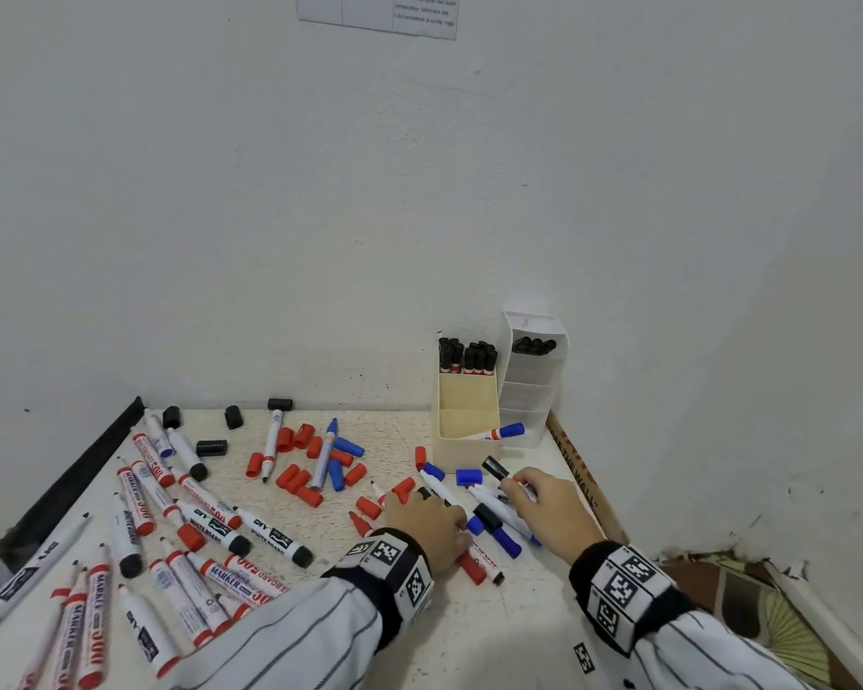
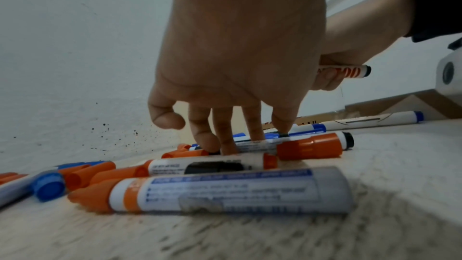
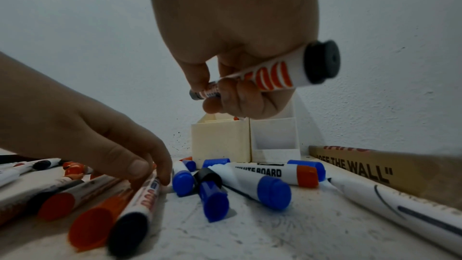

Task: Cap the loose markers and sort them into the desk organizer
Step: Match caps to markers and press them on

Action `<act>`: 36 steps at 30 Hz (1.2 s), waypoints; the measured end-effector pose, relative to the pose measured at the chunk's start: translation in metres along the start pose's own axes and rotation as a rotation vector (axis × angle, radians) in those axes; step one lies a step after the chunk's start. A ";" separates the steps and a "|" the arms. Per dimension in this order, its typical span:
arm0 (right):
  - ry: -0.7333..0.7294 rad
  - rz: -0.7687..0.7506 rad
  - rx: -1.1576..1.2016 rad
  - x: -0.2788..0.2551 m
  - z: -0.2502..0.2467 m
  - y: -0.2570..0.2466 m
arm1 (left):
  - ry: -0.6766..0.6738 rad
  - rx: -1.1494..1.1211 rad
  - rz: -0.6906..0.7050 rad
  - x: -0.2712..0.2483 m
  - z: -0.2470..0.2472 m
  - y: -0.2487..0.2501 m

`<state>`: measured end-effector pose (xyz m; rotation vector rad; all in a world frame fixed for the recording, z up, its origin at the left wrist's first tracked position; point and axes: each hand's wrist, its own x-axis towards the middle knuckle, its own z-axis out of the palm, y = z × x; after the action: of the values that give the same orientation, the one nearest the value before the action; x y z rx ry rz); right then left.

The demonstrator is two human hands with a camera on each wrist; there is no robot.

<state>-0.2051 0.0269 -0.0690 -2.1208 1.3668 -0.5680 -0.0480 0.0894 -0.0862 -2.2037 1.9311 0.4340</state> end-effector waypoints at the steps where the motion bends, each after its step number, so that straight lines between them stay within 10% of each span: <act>1: 0.003 -0.007 0.011 0.000 0.001 -0.001 | -0.003 -0.001 -0.014 0.000 0.000 0.001; 18: 0.036 -0.099 0.071 0.010 0.004 -0.027 | 0.469 -1.257 -0.341 -0.001 -0.018 -0.033; 36: 0.457 -0.327 0.309 0.100 -0.017 -0.114 | 0.346 -0.768 -0.403 -0.028 -0.030 -0.142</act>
<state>-0.0978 -0.0310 0.0234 -2.0366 1.0577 -1.3714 0.0921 0.1254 -0.0564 -3.2503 1.5251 0.8820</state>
